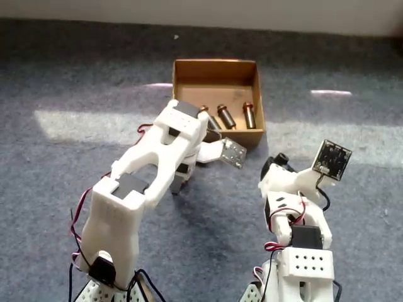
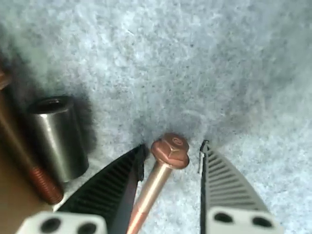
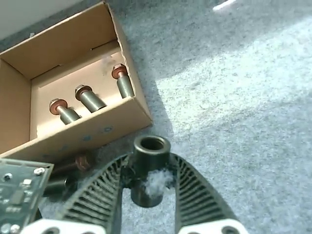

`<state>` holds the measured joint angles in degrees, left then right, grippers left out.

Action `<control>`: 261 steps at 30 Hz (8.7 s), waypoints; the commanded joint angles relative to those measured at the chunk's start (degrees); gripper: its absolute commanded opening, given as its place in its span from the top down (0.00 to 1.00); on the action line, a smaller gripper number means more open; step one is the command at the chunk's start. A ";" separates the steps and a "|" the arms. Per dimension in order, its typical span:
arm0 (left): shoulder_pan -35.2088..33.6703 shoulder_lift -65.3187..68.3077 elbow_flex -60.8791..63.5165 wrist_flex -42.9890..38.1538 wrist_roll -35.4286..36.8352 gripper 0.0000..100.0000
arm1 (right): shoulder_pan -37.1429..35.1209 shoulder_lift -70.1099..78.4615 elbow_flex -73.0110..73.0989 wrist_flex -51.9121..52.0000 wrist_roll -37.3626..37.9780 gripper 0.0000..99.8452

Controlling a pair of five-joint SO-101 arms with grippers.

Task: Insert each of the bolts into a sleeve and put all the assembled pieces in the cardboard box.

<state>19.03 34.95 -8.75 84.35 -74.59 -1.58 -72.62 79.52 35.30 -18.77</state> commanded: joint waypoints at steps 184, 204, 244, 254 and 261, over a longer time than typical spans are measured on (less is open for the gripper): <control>5.05 -137.71 91.03 -72.88 106.90 0.99 | -33.63 -1.54 21.49 -60.26 42.37 0.99; 9.45 -137.63 93.49 -72.62 94.95 0.99 | -33.71 -1.54 22.11 -60.35 44.48 0.99; 9.19 -137.71 94.81 -68.57 87.38 0.85 | -27.47 -1.45 22.11 -57.54 44.22 0.99; 9.01 -138.33 94.46 -65.32 81.76 0.86 | -22.29 -1.19 22.11 -56.40 44.13 0.99; -1.63 -138.33 95.52 -61.45 73.58 0.98 | -21.49 -1.36 22.11 -51.56 44.13 0.99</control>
<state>24.48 -102.55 87.08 21.14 2.15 -24.09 -73.14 95.69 -16.75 25.27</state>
